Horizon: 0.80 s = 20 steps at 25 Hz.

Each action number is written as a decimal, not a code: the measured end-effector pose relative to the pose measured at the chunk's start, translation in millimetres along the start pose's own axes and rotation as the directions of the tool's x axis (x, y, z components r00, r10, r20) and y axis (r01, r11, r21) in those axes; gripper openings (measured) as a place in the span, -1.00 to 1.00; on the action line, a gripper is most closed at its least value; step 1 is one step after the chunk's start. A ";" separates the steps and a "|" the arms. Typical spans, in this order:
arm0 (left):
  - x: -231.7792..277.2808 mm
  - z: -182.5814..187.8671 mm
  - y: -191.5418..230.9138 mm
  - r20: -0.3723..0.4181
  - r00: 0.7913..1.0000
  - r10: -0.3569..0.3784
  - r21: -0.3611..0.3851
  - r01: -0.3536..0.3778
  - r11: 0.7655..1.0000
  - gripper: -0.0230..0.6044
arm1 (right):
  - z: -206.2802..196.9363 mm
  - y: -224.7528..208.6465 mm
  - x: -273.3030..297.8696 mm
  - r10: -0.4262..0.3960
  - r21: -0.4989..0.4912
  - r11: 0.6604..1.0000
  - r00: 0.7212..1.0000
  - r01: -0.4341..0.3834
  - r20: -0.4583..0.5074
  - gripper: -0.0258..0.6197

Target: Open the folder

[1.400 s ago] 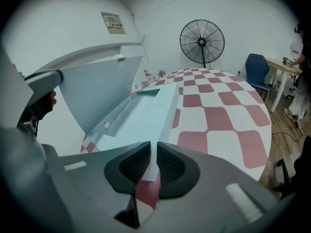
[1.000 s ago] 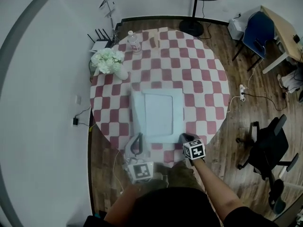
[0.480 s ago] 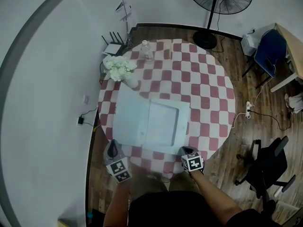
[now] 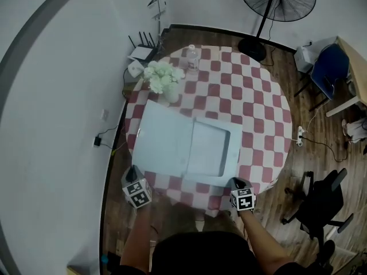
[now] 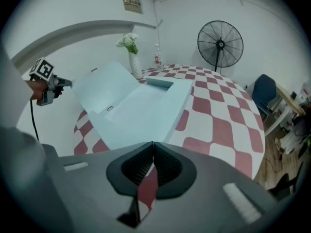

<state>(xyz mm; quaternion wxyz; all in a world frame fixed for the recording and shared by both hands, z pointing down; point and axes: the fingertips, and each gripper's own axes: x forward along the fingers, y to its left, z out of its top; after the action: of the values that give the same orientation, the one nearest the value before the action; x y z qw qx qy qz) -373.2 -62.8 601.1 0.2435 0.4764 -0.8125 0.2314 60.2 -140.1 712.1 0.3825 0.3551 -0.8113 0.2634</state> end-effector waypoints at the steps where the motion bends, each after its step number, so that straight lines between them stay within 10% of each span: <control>1: 7.7 -5.0 6.7 -0.013 1.000 -0.007 0.014 0.007 1.000 -0.84 | 0.4 1.3 0.1 -0.013 -0.029 0.999 1.000 0.013 0.001 -0.91; 15: 106.8 -79.1 43.6 -0.200 0.975 -0.093 0.221 0.137 0.966 -0.68 | 5.0 7.7 8.2 -0.179 -0.078 0.981 0.984 0.180 0.022 -0.92; 18: 121.7 -89.0 41.0 -0.245 0.964 -0.102 0.362 0.188 0.913 -0.65 | 4.5 8.9 10.6 -0.174 -0.067 0.983 0.985 0.174 0.002 -0.92; 20: 129.0 -94.1 32.5 -0.258 0.962 -0.092 0.502 0.215 0.838 -0.81 | 4.5 9.2 11.1 -0.174 -0.067 0.983 0.985 0.174 -0.007 -0.92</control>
<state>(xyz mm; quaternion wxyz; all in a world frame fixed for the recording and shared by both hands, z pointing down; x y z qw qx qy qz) -440.7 -76.6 748.8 0.2117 0.5596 -0.6445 0.4762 46.0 -141.8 717.1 0.4209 0.4101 -0.7829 0.2044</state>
